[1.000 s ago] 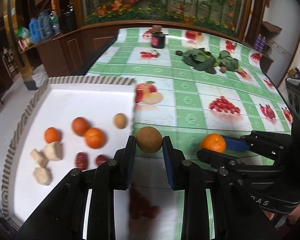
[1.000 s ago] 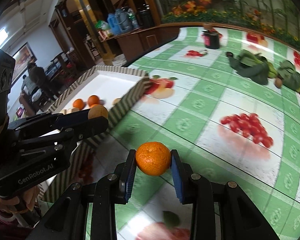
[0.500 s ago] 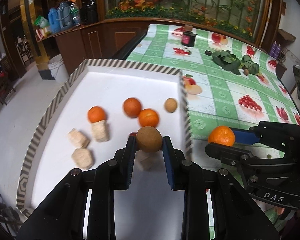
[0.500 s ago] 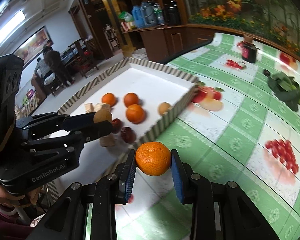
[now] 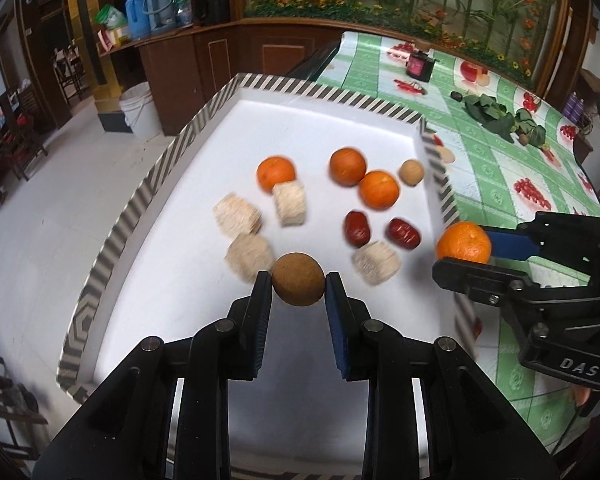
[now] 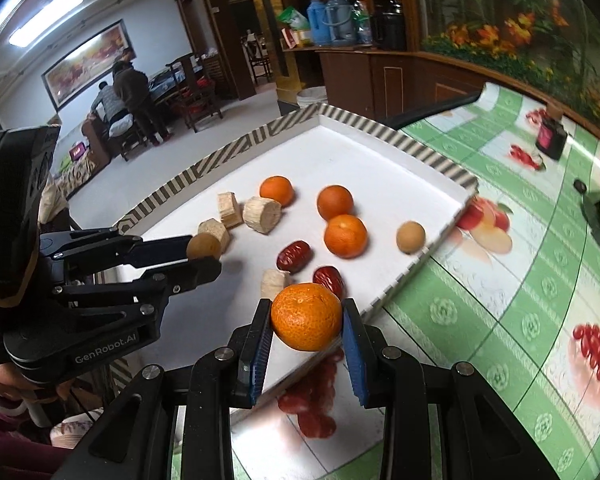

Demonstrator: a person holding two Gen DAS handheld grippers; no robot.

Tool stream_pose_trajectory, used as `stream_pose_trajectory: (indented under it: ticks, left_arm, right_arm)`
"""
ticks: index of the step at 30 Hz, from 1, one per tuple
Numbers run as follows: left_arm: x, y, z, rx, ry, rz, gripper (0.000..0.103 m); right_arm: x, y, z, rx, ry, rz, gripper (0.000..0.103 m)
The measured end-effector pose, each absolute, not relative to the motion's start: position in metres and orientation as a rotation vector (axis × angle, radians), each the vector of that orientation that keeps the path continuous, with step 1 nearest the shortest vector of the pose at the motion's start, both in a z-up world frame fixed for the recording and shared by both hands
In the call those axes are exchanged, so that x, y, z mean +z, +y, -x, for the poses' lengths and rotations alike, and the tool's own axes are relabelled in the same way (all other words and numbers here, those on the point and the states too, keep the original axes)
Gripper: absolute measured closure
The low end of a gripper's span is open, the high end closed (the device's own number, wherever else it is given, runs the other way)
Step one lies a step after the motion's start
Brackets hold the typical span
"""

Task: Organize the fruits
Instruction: 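Carry the mandarin and the tan fruit over the white tray, then open the left gripper to drop the tan fruit while the right drops the mandarin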

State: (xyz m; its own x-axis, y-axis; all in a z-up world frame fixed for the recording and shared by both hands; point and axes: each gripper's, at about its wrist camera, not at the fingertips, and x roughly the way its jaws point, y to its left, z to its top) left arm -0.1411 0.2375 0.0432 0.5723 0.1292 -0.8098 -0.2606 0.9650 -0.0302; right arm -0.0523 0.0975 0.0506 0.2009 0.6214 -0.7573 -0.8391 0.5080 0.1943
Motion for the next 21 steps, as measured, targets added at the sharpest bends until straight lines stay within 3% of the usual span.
stream_pose_trajectory:
  ticks: [21]
  left_arm:
    - [0.029,0.247,0.137,0.265,0.95,0.172,0.076]
  right_arm:
    - [0.026,0.139,0.076,1.114,0.906,0.454,0.07]
